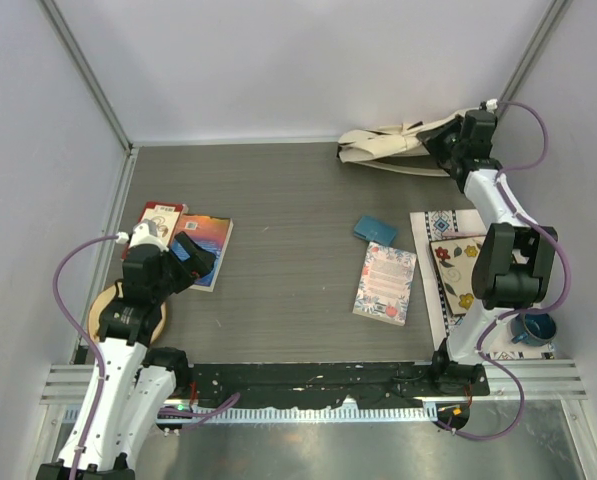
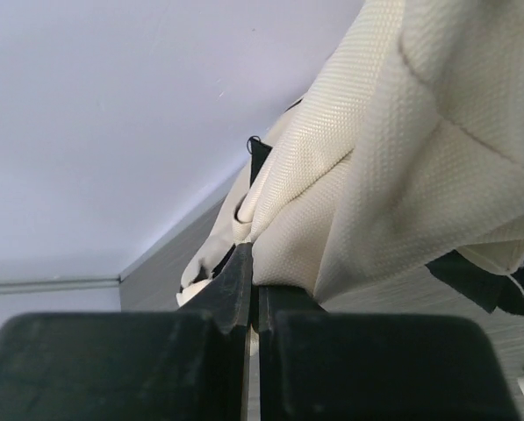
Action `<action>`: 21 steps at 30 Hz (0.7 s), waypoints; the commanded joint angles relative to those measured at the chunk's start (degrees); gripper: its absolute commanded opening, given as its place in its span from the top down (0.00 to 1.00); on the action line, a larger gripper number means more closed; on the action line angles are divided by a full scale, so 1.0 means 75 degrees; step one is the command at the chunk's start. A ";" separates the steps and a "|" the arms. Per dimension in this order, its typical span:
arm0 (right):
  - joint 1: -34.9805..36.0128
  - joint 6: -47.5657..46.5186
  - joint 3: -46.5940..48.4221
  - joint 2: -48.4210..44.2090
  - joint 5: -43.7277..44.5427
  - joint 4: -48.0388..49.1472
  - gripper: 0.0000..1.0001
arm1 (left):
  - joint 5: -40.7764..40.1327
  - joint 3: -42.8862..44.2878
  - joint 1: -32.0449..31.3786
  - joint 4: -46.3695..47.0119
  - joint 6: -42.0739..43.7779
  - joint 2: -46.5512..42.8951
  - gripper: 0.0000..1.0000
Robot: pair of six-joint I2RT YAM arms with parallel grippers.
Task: Pack the student bag
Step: Move the student bag to the center of the board.
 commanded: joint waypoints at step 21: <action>0.2248 -0.0117 -0.0958 -0.1648 -0.2139 0.1201 0.99 | 0.0099 0.0332 -0.0003 0.0191 -0.0074 -0.0306 0.00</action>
